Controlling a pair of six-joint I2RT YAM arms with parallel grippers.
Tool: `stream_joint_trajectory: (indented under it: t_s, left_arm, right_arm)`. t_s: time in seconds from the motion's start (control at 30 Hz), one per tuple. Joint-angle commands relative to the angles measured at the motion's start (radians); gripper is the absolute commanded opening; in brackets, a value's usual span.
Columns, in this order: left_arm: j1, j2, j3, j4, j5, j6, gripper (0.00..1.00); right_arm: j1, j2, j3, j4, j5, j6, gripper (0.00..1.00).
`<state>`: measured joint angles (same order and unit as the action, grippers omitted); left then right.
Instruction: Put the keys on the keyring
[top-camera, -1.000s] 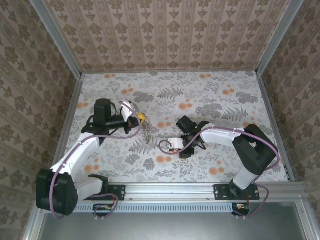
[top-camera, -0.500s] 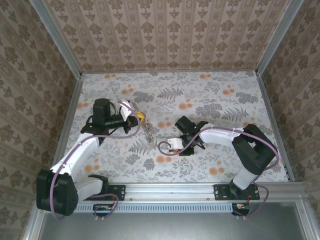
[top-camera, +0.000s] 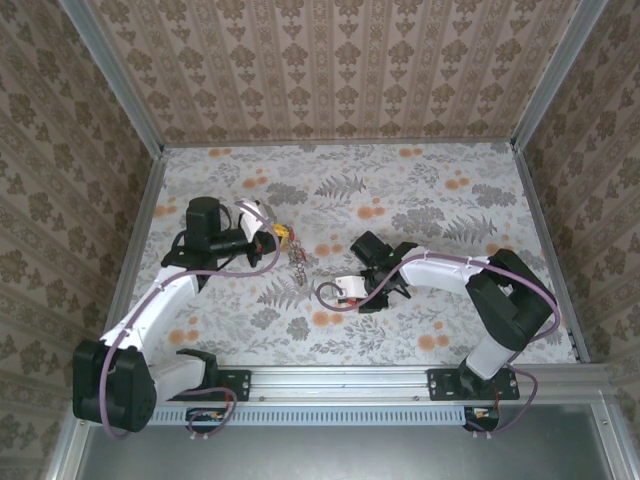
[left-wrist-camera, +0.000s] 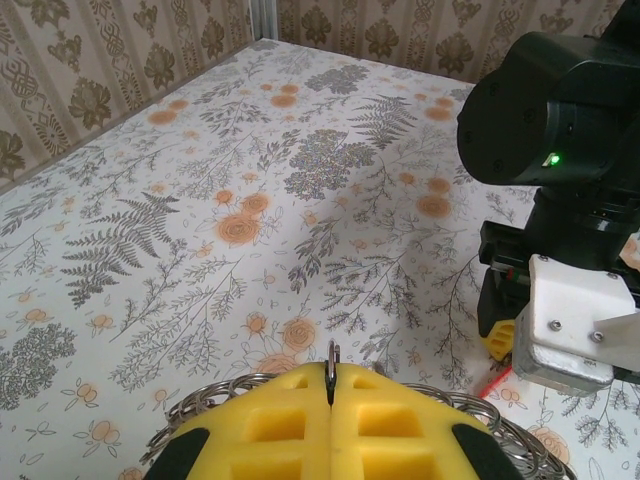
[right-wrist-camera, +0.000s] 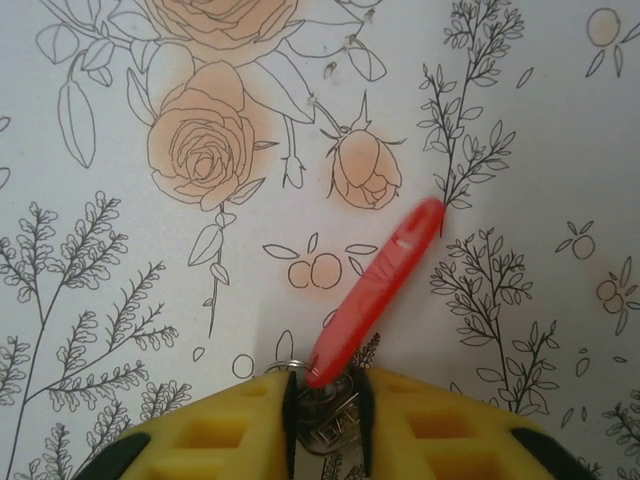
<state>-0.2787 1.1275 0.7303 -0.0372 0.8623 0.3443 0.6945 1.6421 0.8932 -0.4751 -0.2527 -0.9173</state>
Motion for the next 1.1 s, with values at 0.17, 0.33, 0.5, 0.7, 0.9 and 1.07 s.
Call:
stream_joint_trajectory:
  t_s: [0.17,0.33,0.5,0.7,0.9,1.07]
  left_arm:
    - [0.016,-0.015,0.000,0.045,0.002,-0.027,0.00]
    - [0.019,-0.010,-0.001,0.048,-0.017,-0.045,0.00]
    - [0.036,0.004,0.002,0.049,-0.050,-0.076,0.00]
    - [0.047,0.017,0.003,0.050,-0.068,-0.093,0.00]
    - [0.052,0.021,-0.002,0.049,-0.071,-0.093,0.00]
    - [0.053,0.021,-0.002,0.051,-0.070,-0.094,0.00]
  right_arm:
    - [-0.021,-0.115,-0.029,-0.030,0.006,-0.003,0.30]
    - [-0.016,-0.152,-0.082,-0.003,0.015,0.025,0.31]
    - [0.011,-0.145,-0.123,0.062,0.059,0.065,0.31]
    - [0.048,-0.110,-0.139,0.143,0.071,0.094,0.30]
    - [0.067,-0.062,-0.117,0.142,0.072,0.090,0.30]
    - [0.066,-0.037,-0.103,0.107,0.082,0.077,0.31]
